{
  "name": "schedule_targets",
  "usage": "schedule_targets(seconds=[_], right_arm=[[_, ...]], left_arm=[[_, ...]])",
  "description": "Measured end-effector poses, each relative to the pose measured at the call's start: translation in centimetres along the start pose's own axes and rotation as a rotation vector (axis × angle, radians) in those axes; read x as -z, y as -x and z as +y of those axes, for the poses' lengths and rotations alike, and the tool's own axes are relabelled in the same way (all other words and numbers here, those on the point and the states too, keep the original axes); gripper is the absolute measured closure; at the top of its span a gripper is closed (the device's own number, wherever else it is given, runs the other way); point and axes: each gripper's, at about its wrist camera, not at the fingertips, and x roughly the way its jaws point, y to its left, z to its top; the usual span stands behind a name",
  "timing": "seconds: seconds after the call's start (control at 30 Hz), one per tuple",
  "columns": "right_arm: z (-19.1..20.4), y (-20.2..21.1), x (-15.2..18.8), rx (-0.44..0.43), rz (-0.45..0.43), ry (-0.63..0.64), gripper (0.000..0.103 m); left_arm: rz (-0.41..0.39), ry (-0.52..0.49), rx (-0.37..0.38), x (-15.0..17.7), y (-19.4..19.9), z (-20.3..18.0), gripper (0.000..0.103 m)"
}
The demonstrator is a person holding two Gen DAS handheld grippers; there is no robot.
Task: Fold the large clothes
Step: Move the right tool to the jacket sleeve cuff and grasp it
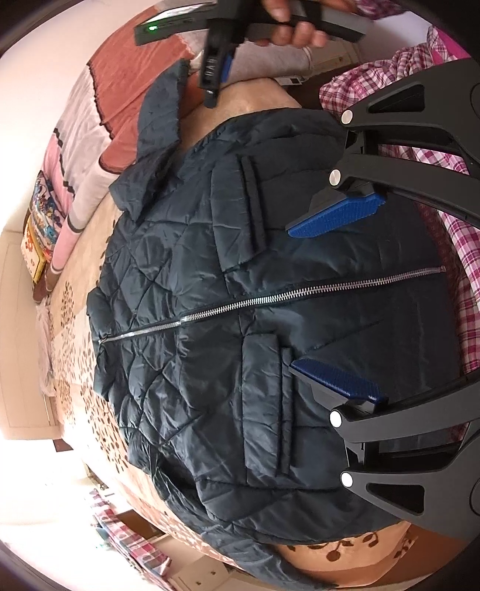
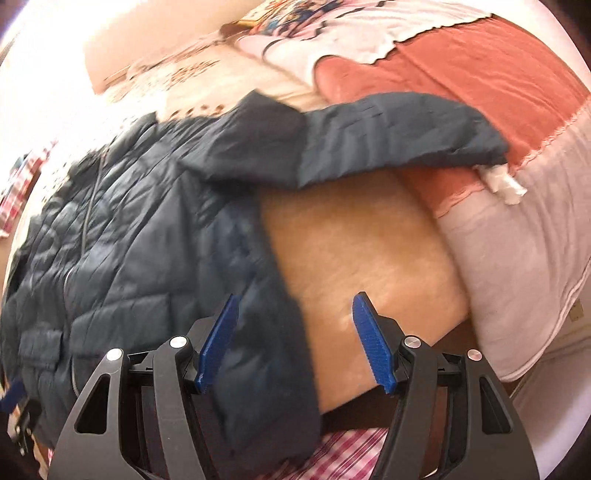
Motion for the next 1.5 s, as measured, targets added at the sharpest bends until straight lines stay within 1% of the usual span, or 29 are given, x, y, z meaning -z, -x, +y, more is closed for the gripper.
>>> schedule_targets(seconds=[0.17,0.3,0.67,1.0,1.07,1.1,1.17,1.23,1.3,1.4,1.47,1.5], right_arm=[[-1.7,-0.3,-1.3,0.026,-0.022,-0.029,0.039],[-2.3,-0.6,-1.9,0.035,-0.034,-0.032,0.039],[-2.5,-1.3,-3.0,0.041,-0.054,-0.02,0.039],[-3.3,-2.5,-4.0,0.047,-0.055,-0.037,0.038],[-3.7,-3.0,-4.4,0.047,-0.052,-0.048,0.036],[-4.2,-3.5,-4.8,0.046,-0.053,-0.065,0.034],[-5.3,-4.5,-5.6,0.044,-0.046,-0.102,0.034],[-7.2,-5.8,-6.8,0.015,-0.026,-0.18,0.034],[-8.9,-7.1,-7.9,-0.027,-0.011,-0.267,0.034],[-11.9,-9.1,-9.5,-0.09,0.017,-0.442,0.034],[-13.1,-9.9,-10.1,-0.115,0.022,-0.529,0.034],[-14.0,-10.4,-10.3,-0.133,0.017,-0.585,0.04]], left_arm=[[0.012,-0.037,-0.012,-0.6,-0.5,-0.6,0.035],[0.01,-0.062,-0.028,-1.3,-0.8,-1.2,0.035],[-0.018,-0.025,-0.056,-4.1,-1.0,-0.8,0.034],[-0.006,-0.024,-0.072,-4.3,-1.3,-0.6,0.034],[-0.003,-0.025,-0.072,-4.3,-1.4,-0.6,0.034],[0.0,-0.026,-0.072,-4.3,-1.5,-0.6,0.034],[0.004,-0.028,-0.075,-4.1,-1.6,-0.5,0.034],[0.007,-0.03,-0.08,-4.1,-1.7,-0.4,0.034],[0.009,-0.027,-0.085,-4.0,-1.7,-0.2,0.034],[0.013,-0.018,-0.093,-3.8,-1.7,0.2,0.034],[0.016,-0.012,-0.098,-3.7,-1.7,0.5,0.034],[0.018,-0.008,-0.1,-3.7,-1.8,0.7,0.034]])
